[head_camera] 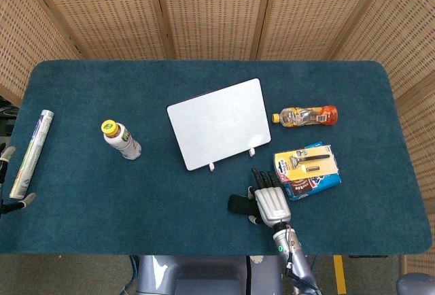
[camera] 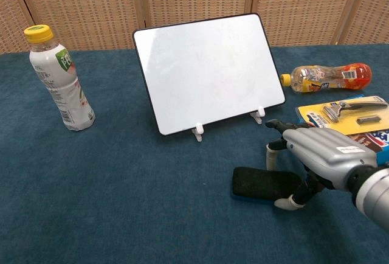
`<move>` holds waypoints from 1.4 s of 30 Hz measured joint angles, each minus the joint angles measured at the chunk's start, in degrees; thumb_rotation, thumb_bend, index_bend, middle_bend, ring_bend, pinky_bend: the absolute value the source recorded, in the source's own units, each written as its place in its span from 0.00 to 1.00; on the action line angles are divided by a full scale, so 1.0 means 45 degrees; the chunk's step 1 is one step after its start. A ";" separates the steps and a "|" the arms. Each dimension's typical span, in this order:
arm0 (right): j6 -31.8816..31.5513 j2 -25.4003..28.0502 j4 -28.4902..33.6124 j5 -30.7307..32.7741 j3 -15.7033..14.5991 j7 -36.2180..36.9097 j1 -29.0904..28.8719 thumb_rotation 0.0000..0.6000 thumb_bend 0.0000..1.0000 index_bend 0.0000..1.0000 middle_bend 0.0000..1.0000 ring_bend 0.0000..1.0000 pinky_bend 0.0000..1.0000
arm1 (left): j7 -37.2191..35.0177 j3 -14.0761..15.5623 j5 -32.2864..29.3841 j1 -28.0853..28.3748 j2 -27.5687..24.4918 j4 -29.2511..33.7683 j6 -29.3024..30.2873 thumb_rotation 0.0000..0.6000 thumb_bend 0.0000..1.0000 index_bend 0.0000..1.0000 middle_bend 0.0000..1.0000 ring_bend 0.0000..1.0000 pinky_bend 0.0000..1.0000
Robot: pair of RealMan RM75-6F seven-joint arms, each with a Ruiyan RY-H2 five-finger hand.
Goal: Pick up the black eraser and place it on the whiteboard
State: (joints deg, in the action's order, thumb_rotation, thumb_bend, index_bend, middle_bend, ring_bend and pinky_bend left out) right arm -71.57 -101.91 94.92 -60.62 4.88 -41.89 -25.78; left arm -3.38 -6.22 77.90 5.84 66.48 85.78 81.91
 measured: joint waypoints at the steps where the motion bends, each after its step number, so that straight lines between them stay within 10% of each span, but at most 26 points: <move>1: -0.0013 0.0005 0.0003 -0.0005 0.0004 0.0000 0.0000 1.00 0.21 0.50 0.00 0.00 0.00 | -0.0015 -0.0005 0.0001 -0.0004 -0.0003 0.0001 0.0014 1.00 0.17 0.00 0.00 0.00 0.00; 42: -0.1537 0.2081 0.0401 -0.1471 0.2208 0.3849 0.0356 1.00 0.21 0.53 0.00 0.00 0.00 | 0.0141 0.0036 0.0341 -0.0072 0.0174 0.0023 0.0413 1.00 0.17 0.00 0.00 0.00 0.00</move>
State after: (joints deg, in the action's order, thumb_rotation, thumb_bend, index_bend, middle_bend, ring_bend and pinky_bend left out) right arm -78.49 -92.55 96.72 -67.24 14.82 -24.57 -24.18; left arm -2.75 -6.05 79.44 5.51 67.27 85.89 83.77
